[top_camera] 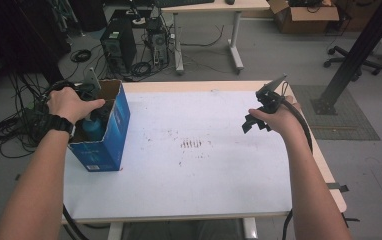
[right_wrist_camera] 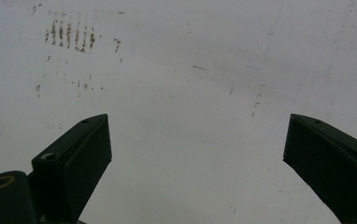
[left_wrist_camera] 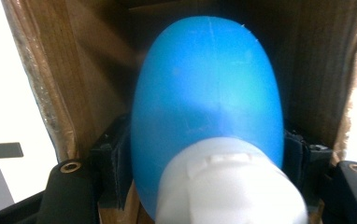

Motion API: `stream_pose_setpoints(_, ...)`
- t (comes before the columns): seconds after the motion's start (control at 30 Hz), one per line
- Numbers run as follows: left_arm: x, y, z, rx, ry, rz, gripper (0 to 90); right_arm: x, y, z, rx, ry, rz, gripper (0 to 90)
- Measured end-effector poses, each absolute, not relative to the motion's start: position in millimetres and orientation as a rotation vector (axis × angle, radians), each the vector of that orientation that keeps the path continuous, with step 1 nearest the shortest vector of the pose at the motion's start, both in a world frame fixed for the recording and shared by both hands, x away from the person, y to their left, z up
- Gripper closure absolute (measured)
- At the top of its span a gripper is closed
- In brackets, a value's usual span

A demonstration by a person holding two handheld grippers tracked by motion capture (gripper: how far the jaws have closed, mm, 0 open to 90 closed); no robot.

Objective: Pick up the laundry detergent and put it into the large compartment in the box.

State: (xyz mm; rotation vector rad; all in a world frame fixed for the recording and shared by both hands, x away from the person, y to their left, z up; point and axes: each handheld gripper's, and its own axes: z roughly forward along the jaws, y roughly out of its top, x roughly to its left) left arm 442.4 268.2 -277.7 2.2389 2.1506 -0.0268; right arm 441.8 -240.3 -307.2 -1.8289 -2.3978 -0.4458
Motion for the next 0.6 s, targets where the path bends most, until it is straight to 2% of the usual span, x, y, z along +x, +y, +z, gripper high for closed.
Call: stream_pose_setpoints(0.6, 441, 264, -255, 2.236, 2.135, 0.002, 31.1, 442, -241, -307, -1.826, -2.396, -0.450, 7.8)
